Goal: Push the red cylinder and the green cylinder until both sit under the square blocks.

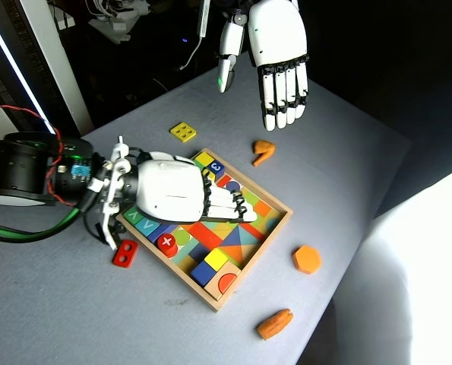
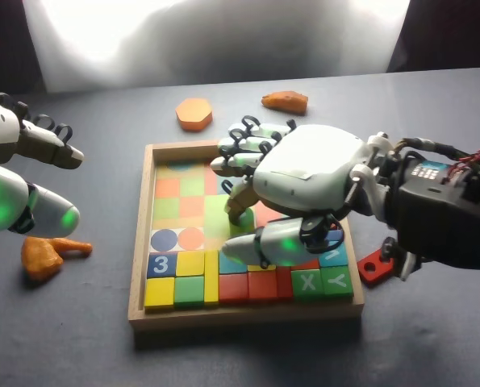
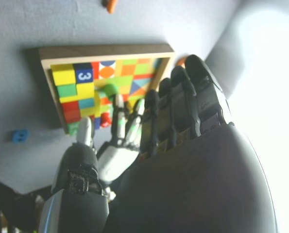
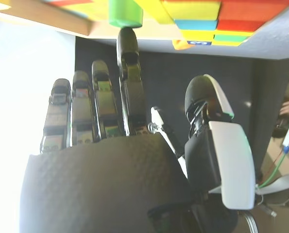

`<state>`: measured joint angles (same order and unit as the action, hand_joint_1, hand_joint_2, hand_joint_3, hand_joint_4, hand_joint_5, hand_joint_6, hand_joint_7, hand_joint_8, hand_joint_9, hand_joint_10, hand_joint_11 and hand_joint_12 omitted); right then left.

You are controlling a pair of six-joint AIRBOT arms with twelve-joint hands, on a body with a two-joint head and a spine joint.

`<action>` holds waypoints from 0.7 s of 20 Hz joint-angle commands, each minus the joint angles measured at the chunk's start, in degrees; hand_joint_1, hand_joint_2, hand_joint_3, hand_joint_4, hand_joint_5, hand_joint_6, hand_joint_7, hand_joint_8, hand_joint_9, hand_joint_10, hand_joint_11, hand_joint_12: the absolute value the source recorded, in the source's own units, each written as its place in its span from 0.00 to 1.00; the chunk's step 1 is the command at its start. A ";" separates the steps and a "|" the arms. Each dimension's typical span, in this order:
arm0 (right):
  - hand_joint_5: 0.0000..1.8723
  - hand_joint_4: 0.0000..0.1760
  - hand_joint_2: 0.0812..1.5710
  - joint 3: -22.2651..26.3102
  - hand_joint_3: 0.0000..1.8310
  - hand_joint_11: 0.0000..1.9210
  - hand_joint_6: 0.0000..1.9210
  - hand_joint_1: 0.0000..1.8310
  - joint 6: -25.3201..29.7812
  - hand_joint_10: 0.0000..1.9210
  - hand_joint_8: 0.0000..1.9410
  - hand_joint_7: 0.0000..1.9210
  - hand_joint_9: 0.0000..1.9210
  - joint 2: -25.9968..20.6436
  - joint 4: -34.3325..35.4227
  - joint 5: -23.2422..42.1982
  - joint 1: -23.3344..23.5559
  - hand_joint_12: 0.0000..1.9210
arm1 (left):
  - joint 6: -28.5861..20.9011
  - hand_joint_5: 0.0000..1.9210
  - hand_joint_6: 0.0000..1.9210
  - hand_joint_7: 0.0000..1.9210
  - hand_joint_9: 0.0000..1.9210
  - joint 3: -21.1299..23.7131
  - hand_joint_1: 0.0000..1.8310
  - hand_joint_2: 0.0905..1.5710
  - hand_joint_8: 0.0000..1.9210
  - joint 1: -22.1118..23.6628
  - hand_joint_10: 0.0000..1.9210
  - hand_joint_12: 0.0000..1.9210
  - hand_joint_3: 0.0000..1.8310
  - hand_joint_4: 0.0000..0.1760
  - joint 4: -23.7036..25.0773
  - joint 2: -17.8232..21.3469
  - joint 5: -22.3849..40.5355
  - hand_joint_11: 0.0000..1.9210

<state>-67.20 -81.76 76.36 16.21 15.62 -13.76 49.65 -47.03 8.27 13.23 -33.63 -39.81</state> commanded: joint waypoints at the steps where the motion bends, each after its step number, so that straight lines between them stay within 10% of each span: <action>1: 0.40 0.00 0.78 0.45 0.00 0.00 0.09 0.00 -0.43 0.02 0.00 0.11 0.03 -1.02 -0.67 2.99 -0.35 0.00 | 0.08 0.08 0.00 0.09 0.09 -0.15 0.00 0.80 0.00 0.38 0.00 0.28 0.00 0.00 1.09 0.77 4.10 0.00; 14: 0.39 0.00 0.77 4.09 0.00 0.00 0.10 0.00 -0.43 0.03 0.02 0.14 0.04 -7.72 -2.89 0.58 -2.20 0.00 | 0.08 0.08 0.00 0.10 0.10 -0.22 0.01 0.80 0.00 0.37 0.00 0.29 0.00 0.00 1.10 0.77 4.11 0.00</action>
<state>-63.26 -81.93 69.28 13.74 14.31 -15.44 49.65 -47.03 8.27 13.30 -33.63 -39.81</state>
